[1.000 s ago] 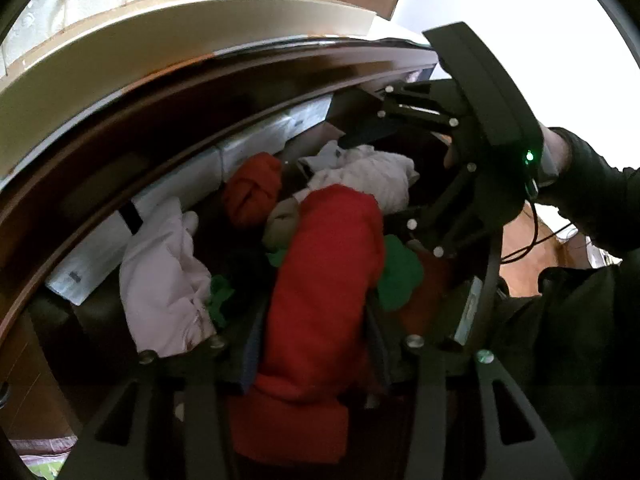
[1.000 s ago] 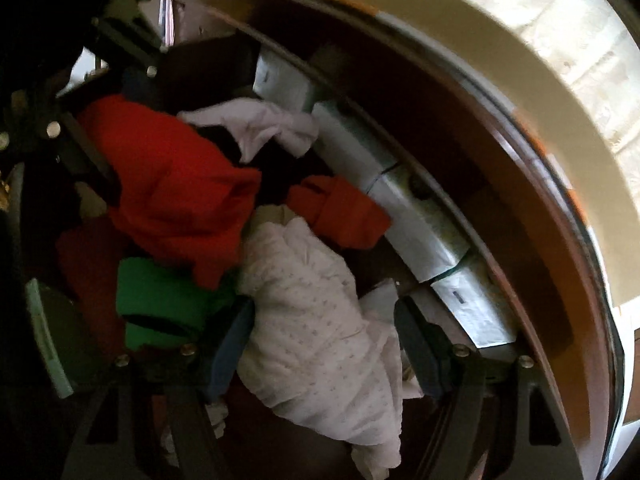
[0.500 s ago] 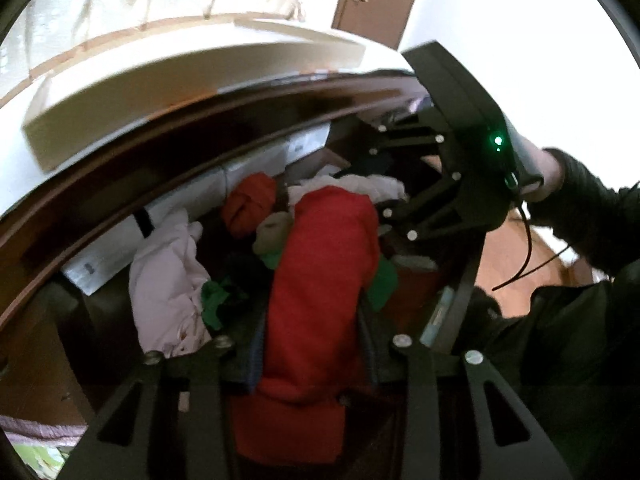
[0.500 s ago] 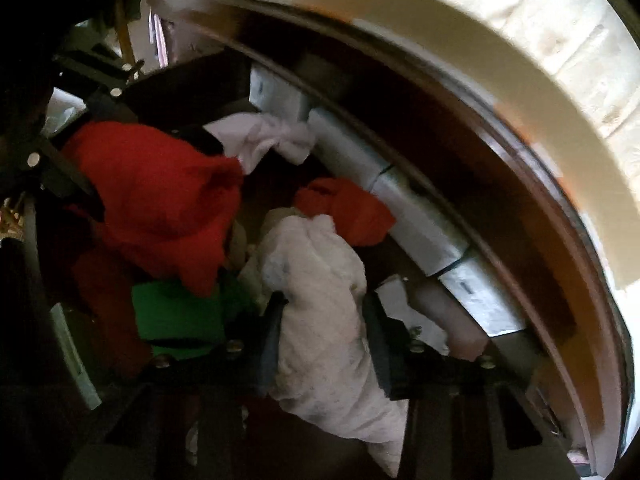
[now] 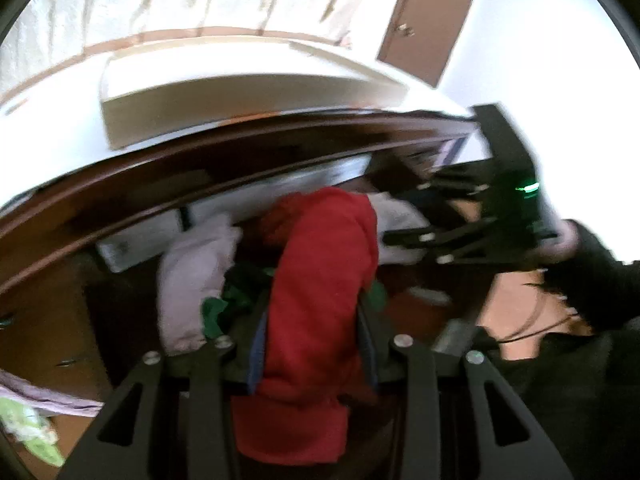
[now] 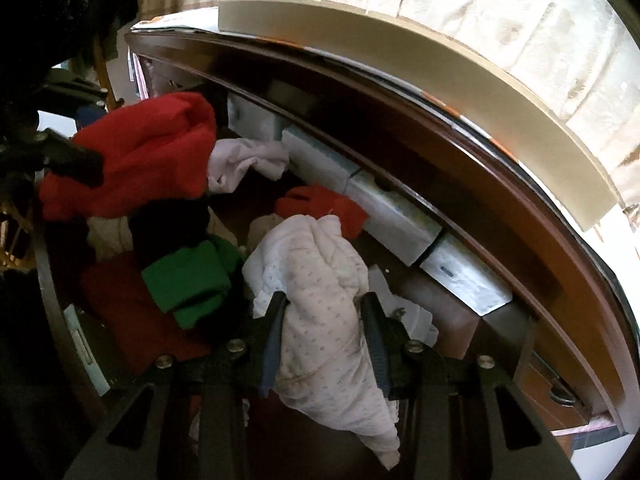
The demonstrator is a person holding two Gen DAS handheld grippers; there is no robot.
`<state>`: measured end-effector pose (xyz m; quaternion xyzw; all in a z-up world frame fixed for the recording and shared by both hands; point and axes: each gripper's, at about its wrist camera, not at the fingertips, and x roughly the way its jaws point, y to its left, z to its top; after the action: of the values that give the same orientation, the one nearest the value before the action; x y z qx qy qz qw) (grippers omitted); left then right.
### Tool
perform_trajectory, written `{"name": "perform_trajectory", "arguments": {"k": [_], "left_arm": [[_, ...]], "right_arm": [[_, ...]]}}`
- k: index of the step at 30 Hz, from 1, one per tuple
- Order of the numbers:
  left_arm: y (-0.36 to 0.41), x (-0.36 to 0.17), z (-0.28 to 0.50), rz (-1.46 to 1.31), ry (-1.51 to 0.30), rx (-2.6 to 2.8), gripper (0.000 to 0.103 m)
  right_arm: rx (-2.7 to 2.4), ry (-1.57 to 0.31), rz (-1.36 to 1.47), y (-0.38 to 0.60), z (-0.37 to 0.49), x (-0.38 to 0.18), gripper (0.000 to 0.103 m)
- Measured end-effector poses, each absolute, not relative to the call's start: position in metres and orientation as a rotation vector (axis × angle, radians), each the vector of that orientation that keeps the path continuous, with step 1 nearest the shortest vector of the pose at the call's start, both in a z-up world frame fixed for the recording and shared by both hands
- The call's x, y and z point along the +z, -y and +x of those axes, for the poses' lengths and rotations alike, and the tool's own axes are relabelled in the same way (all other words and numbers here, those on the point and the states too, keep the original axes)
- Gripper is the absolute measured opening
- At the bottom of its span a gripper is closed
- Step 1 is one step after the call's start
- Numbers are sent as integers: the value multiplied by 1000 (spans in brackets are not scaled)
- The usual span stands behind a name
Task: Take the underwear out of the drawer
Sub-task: 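Close the left gripper on the red sock while the right gripper closes on the white dotted garment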
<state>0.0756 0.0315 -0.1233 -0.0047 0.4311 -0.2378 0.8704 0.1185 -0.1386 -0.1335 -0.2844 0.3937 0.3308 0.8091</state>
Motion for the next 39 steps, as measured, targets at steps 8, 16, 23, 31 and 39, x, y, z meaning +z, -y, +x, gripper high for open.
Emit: {"name": "perform_trajectory", "arguments": {"k": [8,16,23,31,39], "left_arm": [[-19,-131,85,39,-938,-424,44],[-18,-122,82,64,-896,-399,52],[5,-132,74,164,-908,-436,30],[-5,-122,62,94,-845,-409,27],[-13,-106,53,40,-785,-400,26]], "right_arm": [[727,-838,-597,142,118,-132,40],[730,-828,-582,144,117,-132,40],[728,-824,-573,143,116,-132,40],[712,-770,-521,150,112,-124,30],[725,-786,-514,147,113,-124,29]]}}
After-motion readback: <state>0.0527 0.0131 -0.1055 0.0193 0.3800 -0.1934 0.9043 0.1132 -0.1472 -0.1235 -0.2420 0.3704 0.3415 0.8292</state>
